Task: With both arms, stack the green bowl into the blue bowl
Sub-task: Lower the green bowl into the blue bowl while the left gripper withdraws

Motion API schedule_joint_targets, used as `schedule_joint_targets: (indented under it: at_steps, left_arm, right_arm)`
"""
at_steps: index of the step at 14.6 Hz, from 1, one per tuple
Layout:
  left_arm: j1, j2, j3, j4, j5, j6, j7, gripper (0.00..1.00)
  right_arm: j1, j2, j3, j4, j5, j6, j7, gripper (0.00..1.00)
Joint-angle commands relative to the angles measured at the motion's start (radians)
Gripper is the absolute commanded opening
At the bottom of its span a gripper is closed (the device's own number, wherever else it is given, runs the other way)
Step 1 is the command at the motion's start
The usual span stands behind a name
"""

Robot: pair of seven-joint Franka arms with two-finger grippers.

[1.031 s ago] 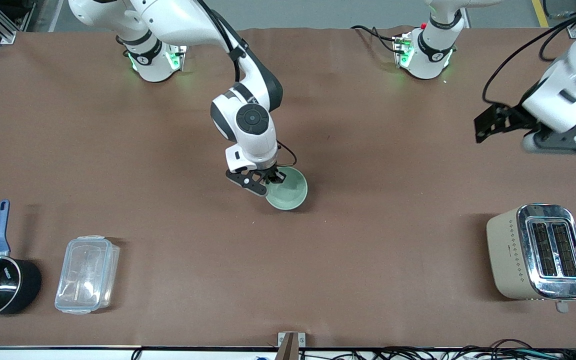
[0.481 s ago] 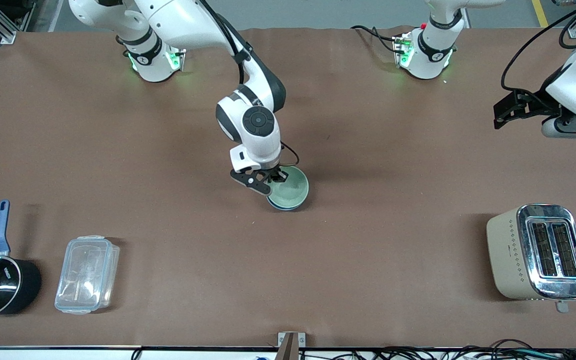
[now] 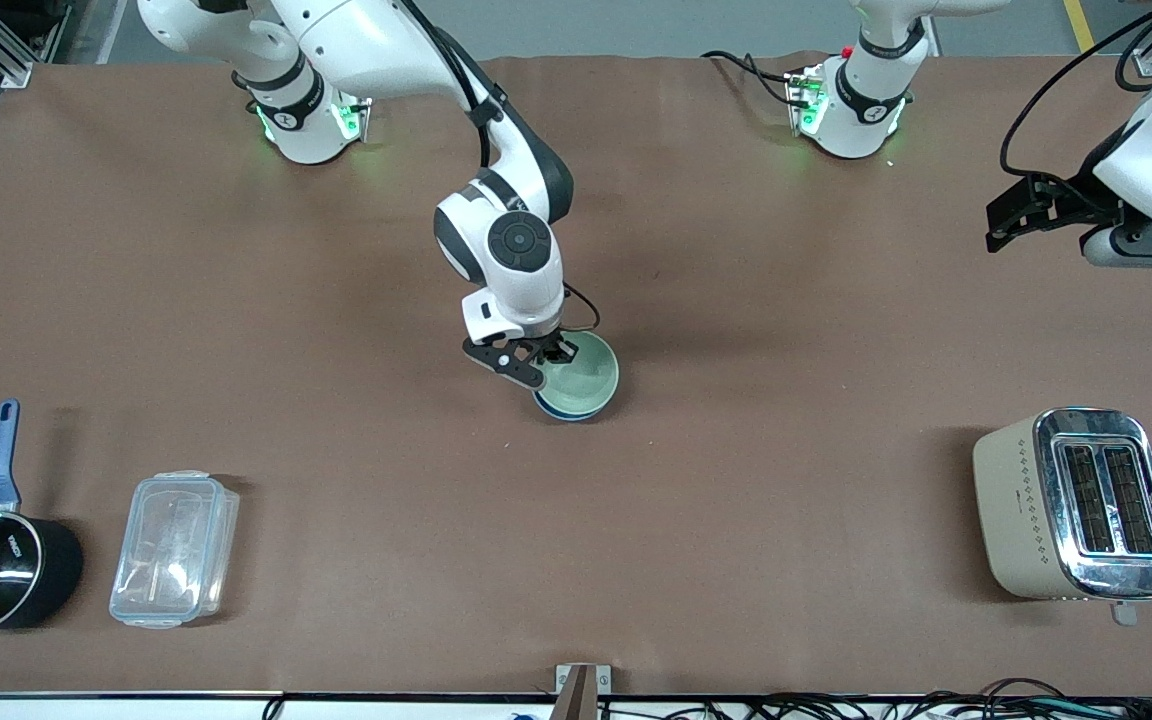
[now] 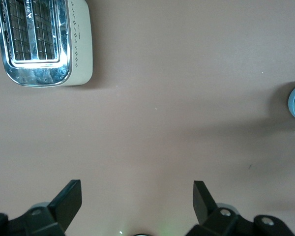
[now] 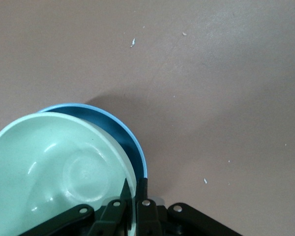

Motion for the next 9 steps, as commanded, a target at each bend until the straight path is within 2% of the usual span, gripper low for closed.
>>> schedule_joint_targets:
  at_steps: [1, 2, 3, 5, 6, 9]
  left_arm:
    - [0.0, -0.064, 0.007, -0.078, -0.024, 0.038, 0.016, 1.0]
    - [0.0, -0.064, 0.004, -0.078, -0.024, 0.04, 0.014, 1.0]
    - [0.002, -0.064, 0.003, -0.078, -0.024, 0.04, 0.014, 1.0]
    - [0.02, -0.064, -0.013, -0.078, -0.026, 0.043, 0.014, 1.0]
    - [0.02, -0.062, -0.019, -0.076, -0.026, 0.044, 0.013, 1.0]
    - [0.015, -0.056, -0.019, -0.07, -0.024, 0.044, 0.0, 1.0]
  right_arm:
    - [0.023, 0.009, -0.012, 0.011, 0.008, 0.002, 0.018, 0.05]
    - [0.023, 0.009, -0.012, 0.011, 0.008, 0.002, 0.018, 0.1]
    - [0.023, 0.009, -0.012, 0.011, 0.007, 0.002, 0.018, 0.21]
    - [0.02, 0.009, -0.012, 0.013, 0.005, 0.0, 0.016, 0.76]
    - [0.011, 0.006, -0.013, 0.017, 0.005, -0.003, 0.015, 0.83]
    - [-0.031, -0.013, -0.019, 0.034, -0.004, -0.013, -0.01, 0.91]
